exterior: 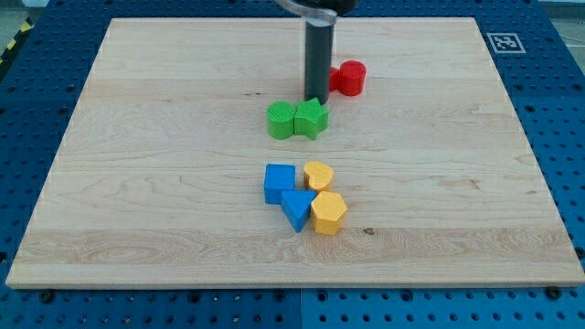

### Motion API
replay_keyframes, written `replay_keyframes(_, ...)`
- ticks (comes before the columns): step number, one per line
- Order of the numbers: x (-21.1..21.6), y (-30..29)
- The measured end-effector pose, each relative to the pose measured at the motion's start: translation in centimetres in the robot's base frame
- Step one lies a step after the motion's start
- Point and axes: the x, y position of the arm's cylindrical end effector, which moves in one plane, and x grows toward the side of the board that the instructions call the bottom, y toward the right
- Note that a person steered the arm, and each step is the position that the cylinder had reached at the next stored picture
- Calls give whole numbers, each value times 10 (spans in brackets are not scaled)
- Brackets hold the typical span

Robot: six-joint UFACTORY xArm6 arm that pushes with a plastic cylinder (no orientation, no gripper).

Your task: Point your hand at the left side of the green circle

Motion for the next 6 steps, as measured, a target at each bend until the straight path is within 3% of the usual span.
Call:
replay_keyframes(1, -18, 19)
replay_keyframes(3, -4, 8)
replay_keyframes(5, -11, -140)
replay_keyframes(6, 26, -173)
